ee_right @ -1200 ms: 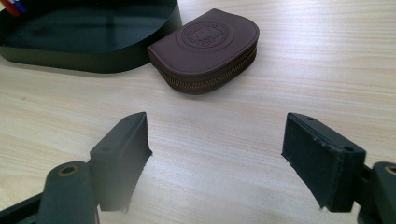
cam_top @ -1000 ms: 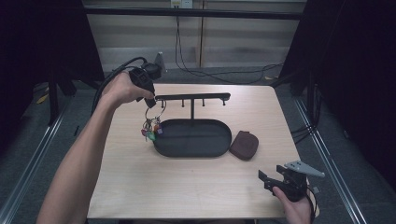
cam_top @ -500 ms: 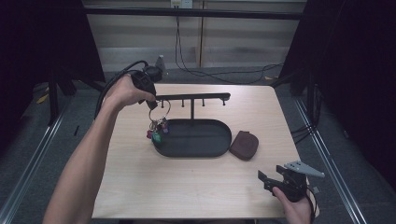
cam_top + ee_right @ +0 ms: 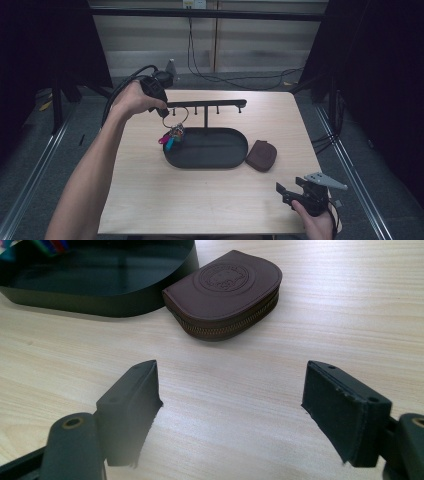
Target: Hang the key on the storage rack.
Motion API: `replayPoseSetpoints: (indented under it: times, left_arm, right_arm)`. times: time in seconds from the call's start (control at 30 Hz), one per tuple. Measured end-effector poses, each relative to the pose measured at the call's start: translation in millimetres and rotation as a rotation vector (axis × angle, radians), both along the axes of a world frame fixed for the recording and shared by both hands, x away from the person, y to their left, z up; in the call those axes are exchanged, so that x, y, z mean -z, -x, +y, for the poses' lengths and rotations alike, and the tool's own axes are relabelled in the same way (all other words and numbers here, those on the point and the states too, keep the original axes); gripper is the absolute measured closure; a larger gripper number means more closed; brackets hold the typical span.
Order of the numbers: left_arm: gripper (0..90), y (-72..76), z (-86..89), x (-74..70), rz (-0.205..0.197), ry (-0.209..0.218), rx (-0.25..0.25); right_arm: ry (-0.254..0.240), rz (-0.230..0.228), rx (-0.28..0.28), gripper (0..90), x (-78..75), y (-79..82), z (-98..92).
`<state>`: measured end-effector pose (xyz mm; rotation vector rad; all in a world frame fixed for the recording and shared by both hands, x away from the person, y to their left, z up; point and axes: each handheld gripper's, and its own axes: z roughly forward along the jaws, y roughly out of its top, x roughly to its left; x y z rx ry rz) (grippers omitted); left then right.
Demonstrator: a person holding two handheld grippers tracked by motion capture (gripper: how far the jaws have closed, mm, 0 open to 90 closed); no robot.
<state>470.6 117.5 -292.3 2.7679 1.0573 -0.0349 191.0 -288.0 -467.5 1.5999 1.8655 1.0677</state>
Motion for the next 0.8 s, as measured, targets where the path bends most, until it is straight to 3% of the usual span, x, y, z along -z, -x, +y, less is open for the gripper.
replayPoseSetpoints:
  times: [0.2,0.33,0.47,0.63,0.8]
  left_arm:
    - [73.7,4.8,4.0,-4.3,-0.034,0.006,-0.007]
    - [66.4,6.7,10.3,-7.6,-0.037,0.028,-0.003]
    - [58.5,11.6,15.8,-10.7,-0.049,0.044,-0.029]
    - [44.3,16.8,27.2,-10.9,-0.034,0.143,-0.058]
    - [41.0,25.6,37.7,-9.0,-0.058,0.224,-0.055]
  right_arm:
    - [0.004,0.002,-0.001,23.0,0.2,-0.8,0.6]
    - [0.002,0.003,0.001,23.0,0.5,-0.7,0.3]
    - [-0.001,0.006,0.003,23.0,0.6,-0.9,0.1]
    - [0.001,0.009,0.007,23.0,1.3,-0.6,-0.6]
    - [0.0,0.011,0.011,23.0,1.4,0.3,-0.8]
